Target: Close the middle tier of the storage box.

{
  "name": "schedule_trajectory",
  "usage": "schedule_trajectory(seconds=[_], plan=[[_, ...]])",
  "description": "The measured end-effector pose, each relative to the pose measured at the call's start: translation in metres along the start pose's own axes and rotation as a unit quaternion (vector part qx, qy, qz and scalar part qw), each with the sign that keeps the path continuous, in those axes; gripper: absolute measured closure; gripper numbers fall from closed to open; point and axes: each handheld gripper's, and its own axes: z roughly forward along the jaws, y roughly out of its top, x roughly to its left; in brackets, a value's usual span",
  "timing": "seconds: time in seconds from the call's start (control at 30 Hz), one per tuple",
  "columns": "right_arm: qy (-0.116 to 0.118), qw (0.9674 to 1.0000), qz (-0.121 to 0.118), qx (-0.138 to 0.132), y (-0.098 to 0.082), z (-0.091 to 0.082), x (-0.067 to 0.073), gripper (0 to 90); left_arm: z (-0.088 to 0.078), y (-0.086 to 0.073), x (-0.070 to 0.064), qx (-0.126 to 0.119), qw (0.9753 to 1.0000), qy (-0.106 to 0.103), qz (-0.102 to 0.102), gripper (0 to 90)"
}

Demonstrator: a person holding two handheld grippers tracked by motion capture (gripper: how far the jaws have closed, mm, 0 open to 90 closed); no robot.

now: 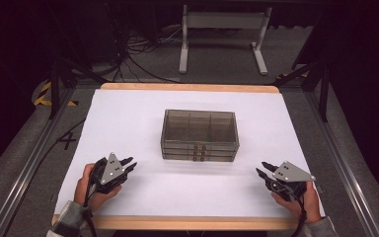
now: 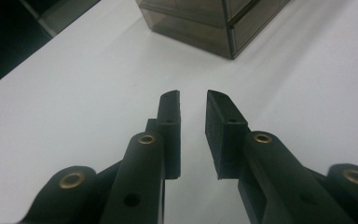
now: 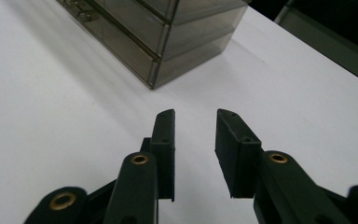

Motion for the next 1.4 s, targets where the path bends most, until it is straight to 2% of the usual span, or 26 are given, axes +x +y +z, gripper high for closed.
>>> schedule_trajectory(seconds=[0.03,0.13,0.27,0.4,0.53,0.63,0.7,0.8,0.83,0.87,0.9,0.93,1.03,1.3,1.4], plan=[[-0.001,1.0,0.006,-0.001,-0.003,-0.001,-0.002,69.2,-0.002,-0.002,0.001,0.0,1.0,0.004,0.002,75.2],[-0.005,0.9998,0.019,-0.007,-0.012,-0.005,-0.006,67.7,-0.008,-0.01,0.006,-0.008,0.9999,0.004,-0.011,73.8],[-0.006,0.9994,0.032,-0.015,-0.022,-0.009,-0.011,64.5,-0.012,-0.018,0.01,-0.004,0.9998,0.007,-0.017,70.6],[-0.024,0.9988,0.041,-0.011,-0.033,-0.011,-0.017,58.9,-0.016,-0.026,0.014,-0.002,0.9996,0.018,-0.022,65.5],[-0.042,0.9971,0.062,-0.012,-0.042,-0.011,-0.022,47.1,-0.016,-0.031,0.016,-0.001,0.9992,0.022,-0.033,54.0],[-0.065,0.9949,0.077,-0.013,-0.048,-0.011,-0.024,34.3,-0.018,-0.035,0.02,-0.012,0.9988,0.02,-0.043,44.6],[-0.076,0.9923,0.096,-0.017,-0.052,-0.011,-0.028,27.9,-0.018,-0.038,0.022,-0.019,0.9978,0.02,-0.061,35.0],[-0.088,0.9885,0.121,-0.021,-0.059,-0.011,-0.034,22.8,-0.017,-0.044,0.026,-0.025,0.9962,0.014,-0.082,24.2],[-0.087,0.9874,0.13,-0.023,-0.061,-0.011,-0.037,21.6,-0.017,-0.047,0.027,-0.025,0.9957,0.01,-0.088,22.0],[-0.087,0.986,0.14,-0.028,-0.061,-0.012,-0.038,21.3,-0.016,-0.052,0.029,-0.033,0.9939,0.0,-0.105,20.2],[-0.087,0.986,0.14,-0.028,-0.061,-0.012,-0.038,21.3,-0.016,-0.052,0.029,-0.033,0.9939,0.0,-0.105,19.2],[-0.09,0.9847,0.146,-0.031,-0.062,-0.013,-0.04,20.6,-0.016,-0.055,0.03,-0.036,0.9919,-0.006,-0.121,19.2],[-0.086,0.9843,0.151,-0.028,-0.063,-0.012,-0.041,18.9,-0.018,-0.057,0.031,-0.046,0.9901,0.002,-0.133,19.0],[-0.088,0.9819,0.164,-0.032,-0.065,-0.012,-0.042,14.3,-0.019,-0.058,0.032,-0.055,0.9881,-0.004,-0.144,12.7],[-0.09,0.9825,0.161,-0.03,-0.065,-0.012,-0.042,14.4,-0.018,-0.057,0.033,-0.052,0.988,-0.002,-0.145,9.7]])
